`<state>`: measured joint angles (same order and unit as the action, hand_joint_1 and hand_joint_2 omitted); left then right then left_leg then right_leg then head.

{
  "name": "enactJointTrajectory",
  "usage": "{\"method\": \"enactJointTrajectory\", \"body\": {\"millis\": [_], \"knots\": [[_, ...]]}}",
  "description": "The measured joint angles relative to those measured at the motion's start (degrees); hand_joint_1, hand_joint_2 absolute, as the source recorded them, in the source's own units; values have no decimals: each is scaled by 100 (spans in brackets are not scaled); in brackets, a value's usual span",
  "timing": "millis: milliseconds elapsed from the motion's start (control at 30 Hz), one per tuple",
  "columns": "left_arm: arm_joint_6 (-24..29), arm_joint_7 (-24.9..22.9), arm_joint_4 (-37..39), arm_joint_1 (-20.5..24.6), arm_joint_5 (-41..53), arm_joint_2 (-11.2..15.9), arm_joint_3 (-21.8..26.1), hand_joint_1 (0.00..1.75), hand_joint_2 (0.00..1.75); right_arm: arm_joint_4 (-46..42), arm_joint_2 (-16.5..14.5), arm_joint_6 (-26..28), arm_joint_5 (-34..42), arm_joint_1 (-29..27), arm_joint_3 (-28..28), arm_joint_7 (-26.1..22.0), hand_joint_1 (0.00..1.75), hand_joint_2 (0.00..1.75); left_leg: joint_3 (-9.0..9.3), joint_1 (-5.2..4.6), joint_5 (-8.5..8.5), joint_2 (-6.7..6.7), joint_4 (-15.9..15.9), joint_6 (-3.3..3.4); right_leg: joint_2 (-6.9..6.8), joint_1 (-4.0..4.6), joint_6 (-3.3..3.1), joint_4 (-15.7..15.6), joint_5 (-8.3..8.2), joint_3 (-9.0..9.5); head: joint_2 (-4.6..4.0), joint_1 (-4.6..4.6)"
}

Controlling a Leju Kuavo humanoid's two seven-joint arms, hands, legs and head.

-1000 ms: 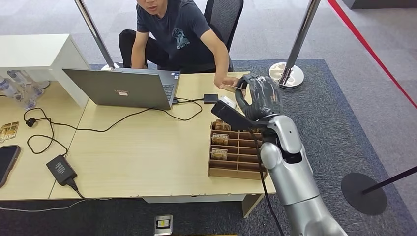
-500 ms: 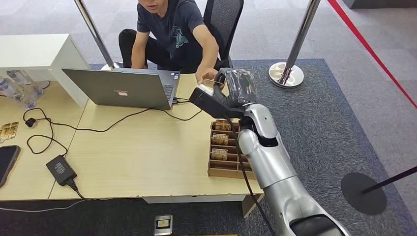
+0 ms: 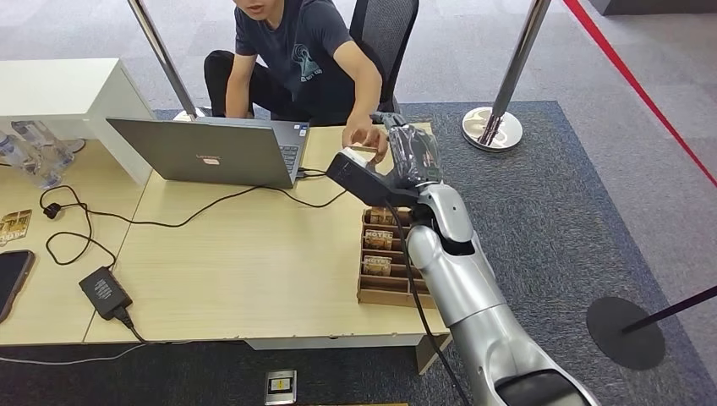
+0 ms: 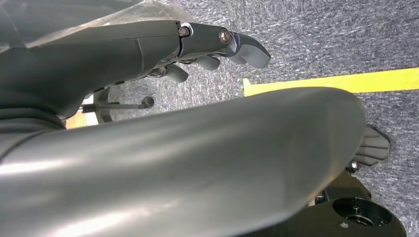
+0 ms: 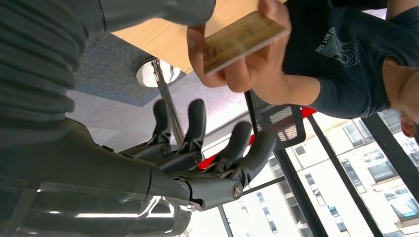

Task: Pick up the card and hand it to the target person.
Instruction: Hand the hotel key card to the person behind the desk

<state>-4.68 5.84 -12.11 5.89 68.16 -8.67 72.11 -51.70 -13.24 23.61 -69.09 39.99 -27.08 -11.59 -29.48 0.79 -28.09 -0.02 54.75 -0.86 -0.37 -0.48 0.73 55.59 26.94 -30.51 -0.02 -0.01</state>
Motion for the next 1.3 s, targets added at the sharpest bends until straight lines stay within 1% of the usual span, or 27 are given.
{"method": "enactJointTrajectory", "body": {"millis": [167, 267, 400, 533, 733, 867, 1000, 1100, 1200, 1300], "knots": [[-1, 0, 0, 0, -2, 6, 0, 0, 0, -244, 47, 43, -5, -162, 42, 55, 0, 175, 0, 0, 0, 0, 0, 0, 0, 0, 0, -1, 0, -1, 1, -1], [0, 0, 0, -2, -29, 8, 0, 0, 0, -570, 113, -7, 93, -349, 105, 102, 0, 175, -1, 0, 0, 0, 0, 0, 0, 0, 0, -1, 0, -1, 0, -1], [13, 1, 0, -7, -109, 8, 3, 0, 0, -1234, 199, -96, 521, -798, 305, 67, 0, 0, -1, 0, -2, -1, 0, 0, 0, 0, 0, -3, 1, -2, 1, -1], [45, 2, 0, -17, -172, 8, 15, 0, 0, -2106, 317, -42, 935, -1475, 545, -100, 0, 0, -2, 0, -7, -2, 0, 2, 0, 0, 0, -5, 4, -3, 1, -1], [86, -11, 0, -50, -255, 2, 43, 0, 0, -3455, 580, 444, 1336, -2876, 936, -297, 0, 0, -2, 0, -17, 0, 0, 4, 0, 0, -1, -6, 11, -2, 1, 1], [125, -13, 0, -58, -310, -2, 65, 0, 0, -4089, 671, 560, 1494, -3619, 1169, -359, 0, 0, -2, -1, -19, 1, 0, 4, 0, -1, -2, -7, 12, -3, 1, 0], [158, -9, 0, -60, -326, -10, 72, 0, 0, -4559, 695, 621, 1666, -4165, 1406, -394, 0, 0, -1, 0, -18, 0, -1, 4, 0, 0, -2, -7, 12, -2, -1, -1], [166, -1, -1, -62, -327, -17, 73, 0, 0, -4827, 666, 500, 2089, -4560, 1631, -510, 0, 0, -1, 0, -18, 0, -1, 4, 0, 0, -2, -7, 12, -1, 0, 0], [178, -1, -1, -62, -340, -25, 77, 0, 0, -4993, 577, 219, 2658, -4897, 1930, -704, 0, 0, 0, 0, -18, 1, -1, 4, 0, 0, -2, -7, 12, 0, -1, 0], [189, -32, -1, -62, -361, -32, 97, 0, 0, -5019, 451, -105, 3054, -5107, 2292, -798, 0, 0, 0, 0, -18, 1, -1, 4, 0, -1, -2, -7, 12, 0, 0, -1]]}}
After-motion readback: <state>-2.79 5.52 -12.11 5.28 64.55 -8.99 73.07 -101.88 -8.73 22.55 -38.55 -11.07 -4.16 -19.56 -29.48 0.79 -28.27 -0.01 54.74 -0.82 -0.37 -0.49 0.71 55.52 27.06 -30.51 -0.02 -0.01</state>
